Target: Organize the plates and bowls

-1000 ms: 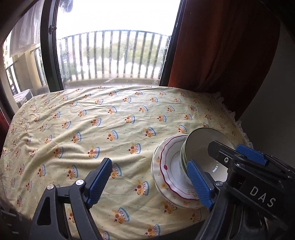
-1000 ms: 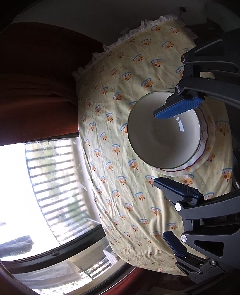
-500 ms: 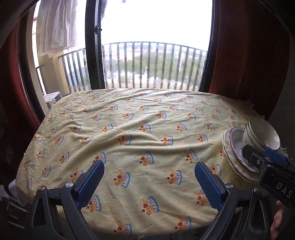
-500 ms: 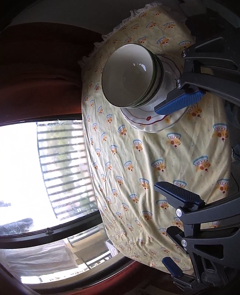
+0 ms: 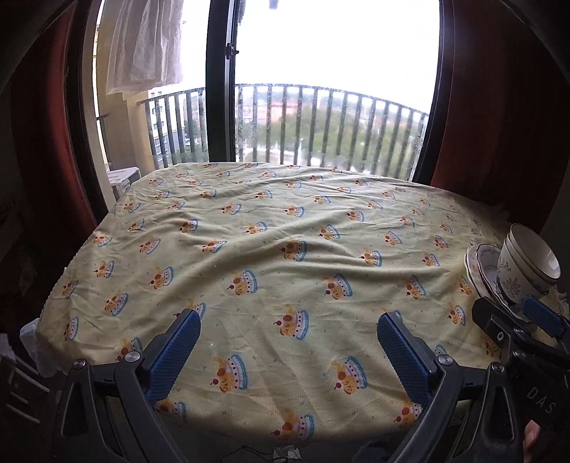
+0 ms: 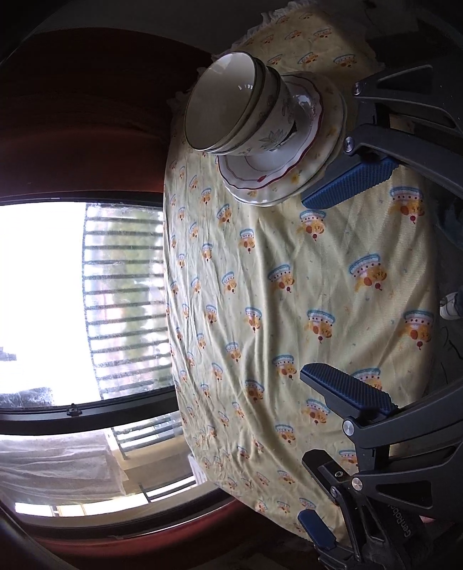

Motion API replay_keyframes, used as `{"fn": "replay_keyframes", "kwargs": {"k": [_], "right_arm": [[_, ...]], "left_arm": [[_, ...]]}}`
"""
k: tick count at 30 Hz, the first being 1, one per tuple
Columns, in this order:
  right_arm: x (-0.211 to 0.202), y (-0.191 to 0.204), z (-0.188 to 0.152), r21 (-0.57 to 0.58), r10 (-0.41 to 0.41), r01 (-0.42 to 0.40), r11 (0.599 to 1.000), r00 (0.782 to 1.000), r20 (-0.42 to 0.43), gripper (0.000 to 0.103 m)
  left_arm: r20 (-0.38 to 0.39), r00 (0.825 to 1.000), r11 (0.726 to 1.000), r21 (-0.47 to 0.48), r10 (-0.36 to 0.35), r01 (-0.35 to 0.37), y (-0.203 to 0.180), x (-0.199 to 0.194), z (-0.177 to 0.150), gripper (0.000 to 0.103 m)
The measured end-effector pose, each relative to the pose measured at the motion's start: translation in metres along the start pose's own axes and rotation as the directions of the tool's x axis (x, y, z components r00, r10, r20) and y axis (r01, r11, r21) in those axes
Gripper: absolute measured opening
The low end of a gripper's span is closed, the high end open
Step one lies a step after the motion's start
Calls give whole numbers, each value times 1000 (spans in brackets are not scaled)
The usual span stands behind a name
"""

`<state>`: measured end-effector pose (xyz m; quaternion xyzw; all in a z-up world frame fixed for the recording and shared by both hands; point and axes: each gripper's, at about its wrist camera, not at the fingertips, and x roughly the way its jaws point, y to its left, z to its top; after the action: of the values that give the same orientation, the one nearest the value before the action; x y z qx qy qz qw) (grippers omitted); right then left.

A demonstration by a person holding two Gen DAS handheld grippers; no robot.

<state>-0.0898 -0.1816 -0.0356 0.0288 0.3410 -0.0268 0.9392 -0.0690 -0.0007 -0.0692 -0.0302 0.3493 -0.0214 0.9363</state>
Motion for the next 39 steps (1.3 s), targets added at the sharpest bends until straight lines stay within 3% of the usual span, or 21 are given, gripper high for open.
{"fn": "replay_keyframes", "kwargs": {"k": [19, 39], "right_arm": [[6, -24, 5, 72, -21, 23, 997, 999, -32, 91], [-4, -27, 12, 43, -33, 32, 999, 999, 18, 91]], "left_arm": [[12, 999, 999, 31, -41, 41, -18, 8, 8, 103], [22, 999, 1000, 17, -26, 25, -23, 5, 8, 103]]}}
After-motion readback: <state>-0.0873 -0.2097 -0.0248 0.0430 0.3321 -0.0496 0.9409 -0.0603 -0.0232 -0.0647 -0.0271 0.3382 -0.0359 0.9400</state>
